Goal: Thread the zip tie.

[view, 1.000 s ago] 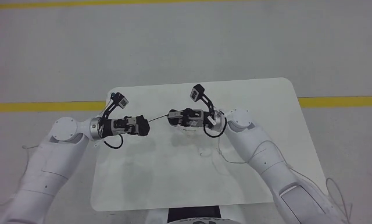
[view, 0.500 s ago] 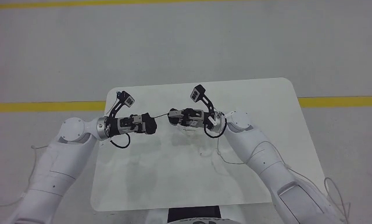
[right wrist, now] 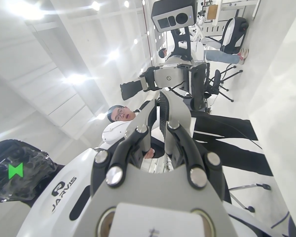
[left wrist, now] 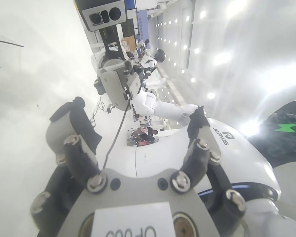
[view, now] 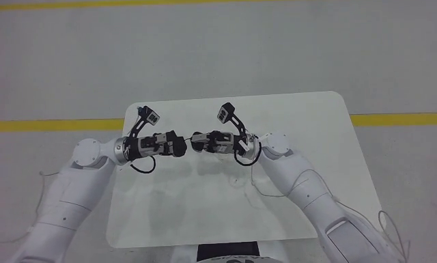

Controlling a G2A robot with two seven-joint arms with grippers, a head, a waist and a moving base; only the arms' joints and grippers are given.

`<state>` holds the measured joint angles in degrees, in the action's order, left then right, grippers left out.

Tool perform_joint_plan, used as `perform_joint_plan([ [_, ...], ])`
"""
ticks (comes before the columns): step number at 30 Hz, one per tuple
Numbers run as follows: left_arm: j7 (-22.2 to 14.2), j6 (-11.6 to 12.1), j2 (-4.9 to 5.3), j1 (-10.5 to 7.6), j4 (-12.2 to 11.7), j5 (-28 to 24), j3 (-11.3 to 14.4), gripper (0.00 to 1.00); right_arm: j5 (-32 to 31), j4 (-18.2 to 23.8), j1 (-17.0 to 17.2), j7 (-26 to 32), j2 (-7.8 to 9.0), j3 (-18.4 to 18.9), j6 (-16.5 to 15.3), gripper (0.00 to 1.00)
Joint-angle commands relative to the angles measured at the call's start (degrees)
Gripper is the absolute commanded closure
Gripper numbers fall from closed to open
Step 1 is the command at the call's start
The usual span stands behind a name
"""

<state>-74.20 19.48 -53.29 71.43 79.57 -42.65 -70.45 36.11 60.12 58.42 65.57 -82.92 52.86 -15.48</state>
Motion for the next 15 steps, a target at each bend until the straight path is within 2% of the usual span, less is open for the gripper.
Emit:
perform_joint_plan([
  [1, -0.1, 0.0, -0.14, -0.04, 0.0, -0.4, 0.1, 0.2, 0.1, -0.1, -0.1, -0.5, -0.1, -0.1, -0.6, 1.0],
  [9, -0.4, 0.0, -0.6, -0.25, -0.5, -1.2, -0.1, 0.3, 0.0, -0.2, -0.1, -2.5, -0.26, 0.0, -2.7, 1.0],
  [15, -0.4, 0.0, -0.88, -0.24, -1.0, -1.6, -0.5, 0.33, 0.7, 0.5, 0.4, -2.4, -0.04, 0.9, -3.5, 1.0],
])
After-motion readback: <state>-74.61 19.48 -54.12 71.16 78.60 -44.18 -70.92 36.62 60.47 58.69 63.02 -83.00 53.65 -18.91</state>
